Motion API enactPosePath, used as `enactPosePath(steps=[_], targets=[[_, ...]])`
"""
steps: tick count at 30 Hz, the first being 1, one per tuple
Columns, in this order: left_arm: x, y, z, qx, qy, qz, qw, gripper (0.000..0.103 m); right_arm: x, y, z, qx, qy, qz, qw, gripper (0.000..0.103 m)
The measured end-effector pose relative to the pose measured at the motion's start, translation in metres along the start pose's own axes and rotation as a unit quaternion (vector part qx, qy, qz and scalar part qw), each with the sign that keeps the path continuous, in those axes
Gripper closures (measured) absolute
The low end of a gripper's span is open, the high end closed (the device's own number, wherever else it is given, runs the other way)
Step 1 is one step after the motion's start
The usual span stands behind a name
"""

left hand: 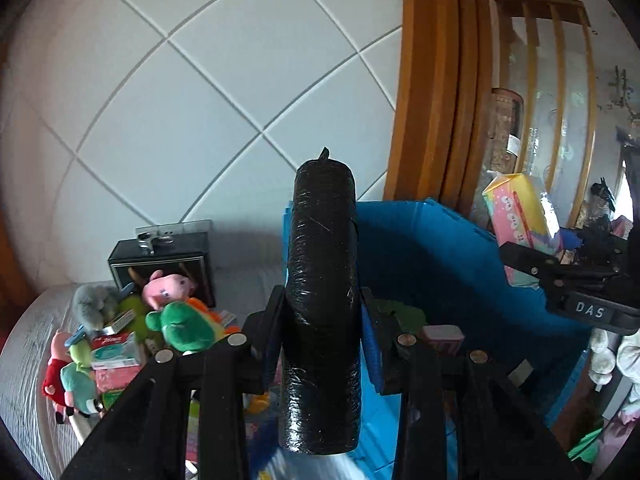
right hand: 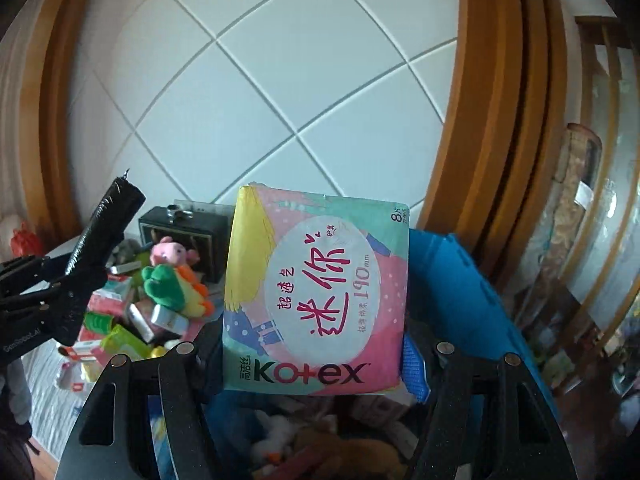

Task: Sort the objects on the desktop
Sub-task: 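Lift the black roll and Kotex pack and carry them toward the crate, then open both tools to drop the black roll and Kotex pack into the crate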

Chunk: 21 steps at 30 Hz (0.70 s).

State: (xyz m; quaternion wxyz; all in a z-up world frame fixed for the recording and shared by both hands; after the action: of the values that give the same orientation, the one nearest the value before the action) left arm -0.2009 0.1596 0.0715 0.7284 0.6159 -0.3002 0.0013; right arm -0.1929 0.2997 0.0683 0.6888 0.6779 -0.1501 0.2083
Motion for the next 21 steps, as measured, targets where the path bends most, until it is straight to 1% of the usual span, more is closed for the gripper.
enactPosePath(steps=[2, 5, 7, 9, 13, 17, 21], targets=[[-0.018, 0.015, -0.022, -0.005, -0.012, 0.009, 0.9999, 0.069, -0.015, 0.002, -0.025, 0.005, -0.006, 0.021, 1.000, 0.035], [-0.051, 0.032, -0.052, -0.001, -0.025, 0.034, 0.9991, 0.069, -0.041, 0.005, -0.058, 0.014, -0.014, 0.057, 0.998, 0.035], [-0.076, 0.040, -0.068, 0.006, -0.033, 0.059, 0.9977, 0.069, -0.059, 0.005, -0.076, 0.021, -0.027, 0.073, 0.997, 0.035], [-0.102, 0.045, -0.082, 0.017, -0.044, 0.094, 0.9945, 0.069, -0.072, 0.005, -0.096, 0.016, -0.027, 0.091, 0.995, 0.035], [-0.144, 0.047, -0.104, 0.002, -0.030, 0.152, 0.9880, 0.069, -0.099, 0.006, -0.125, -0.008, -0.018, 0.130, 0.991, 0.035], [-0.180, 0.039, -0.118, -0.009, -0.025, 0.207, 0.9779, 0.069, -0.134, 0.001, -0.144, -0.012, -0.024, 0.169, 0.985, 0.035], [-0.204, 0.032, -0.126, -0.029, -0.010, 0.232, 0.9723, 0.069, -0.160, -0.010, -0.158, -0.021, -0.031, 0.194, 0.980, 0.035]])
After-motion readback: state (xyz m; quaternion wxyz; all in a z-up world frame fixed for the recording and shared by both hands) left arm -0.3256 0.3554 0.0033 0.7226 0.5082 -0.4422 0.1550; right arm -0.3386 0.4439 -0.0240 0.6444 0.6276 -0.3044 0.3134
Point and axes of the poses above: each gripper's, at about its wrist camera, not at the fingertips, and x roughly against the way its jaws point, z to its left, y to its top, the point moved 2 cm from there along -x, roughly the way its jaws point, and after that the axes turned 10 degrees about -x, right-handed, at the moved point
